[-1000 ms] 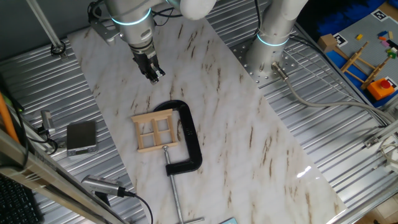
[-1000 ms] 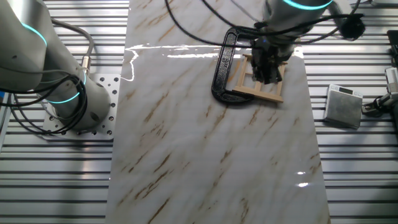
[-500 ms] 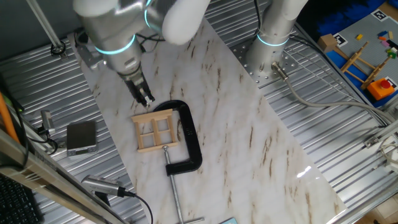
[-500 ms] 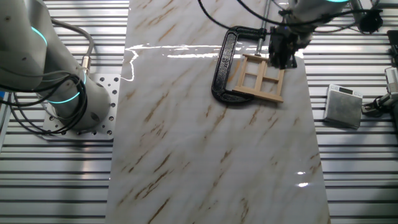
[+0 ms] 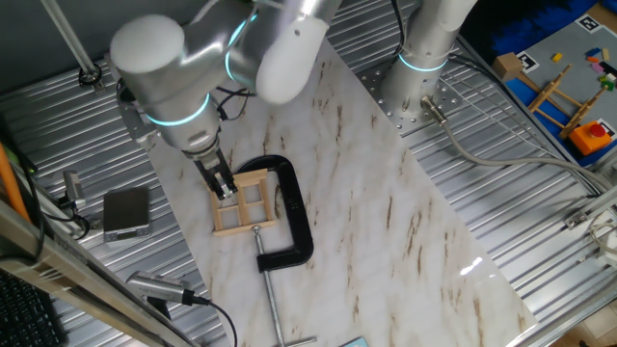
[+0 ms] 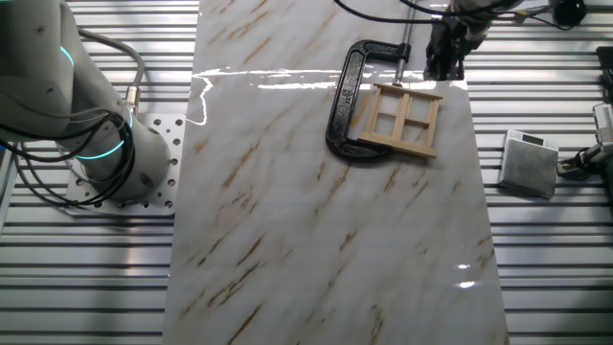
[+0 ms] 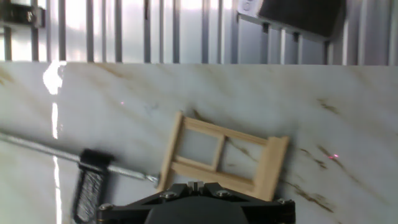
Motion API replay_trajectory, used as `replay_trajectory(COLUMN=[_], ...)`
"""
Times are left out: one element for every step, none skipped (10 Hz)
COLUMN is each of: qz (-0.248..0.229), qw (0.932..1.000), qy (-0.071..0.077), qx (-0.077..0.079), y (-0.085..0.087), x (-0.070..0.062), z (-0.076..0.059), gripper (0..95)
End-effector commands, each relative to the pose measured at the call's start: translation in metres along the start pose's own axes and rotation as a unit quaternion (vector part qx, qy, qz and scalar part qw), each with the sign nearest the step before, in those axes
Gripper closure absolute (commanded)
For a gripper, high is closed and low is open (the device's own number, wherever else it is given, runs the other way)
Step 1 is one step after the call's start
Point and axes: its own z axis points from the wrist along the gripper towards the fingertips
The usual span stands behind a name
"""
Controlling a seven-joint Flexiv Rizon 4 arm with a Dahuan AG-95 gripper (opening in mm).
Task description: Close a sliding window
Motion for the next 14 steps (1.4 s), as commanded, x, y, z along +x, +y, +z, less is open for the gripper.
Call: replay_trajectory(qz=[-0.033,-0.040,-0.041,-0.042,-0.026,0.005,0.017,0.037,0.059,0.068,0.075,0.072,0.069,0.065], qw=[0.9994,0.9991,0.9990,0.9989,0.9994,0.9996,0.9994,0.9988,0.9976,0.9968,0.9960,0.9963,0.9965,0.9968], qy=[0.006,0.011,0.018,0.019,0.019,0.018,0.016,0.010,0.008,0.006,0.002,-0.006,-0.010,-0.012], qx=[-0.008,-0.007,-0.008,-0.011,-0.015,-0.020,-0.025,-0.031,-0.035,-0.041,-0.048,-0.047,-0.046,-0.045], y=[-0.002,-0.002,-0.002,-0.002,-0.002,-0.001,0.002,0.009,0.018,0.023,0.032,0.039,0.042,0.046], x=[0.004,0.004,0.004,0.004,0.004,0.003,0.000,-0.006,-0.014,-0.019,-0.027,-0.032,-0.035,-0.038], z=[-0.002,-0.002,-0.002,-0.002,-0.002,-0.001,0.000,0.003,0.006,0.010,0.017,0.021,0.023,0.026], gripper=[95.0,95.0,95.0,95.0,95.0,95.0,95.0,95.0,95.0,95.0,95.0,95.0,95.0,95.0])
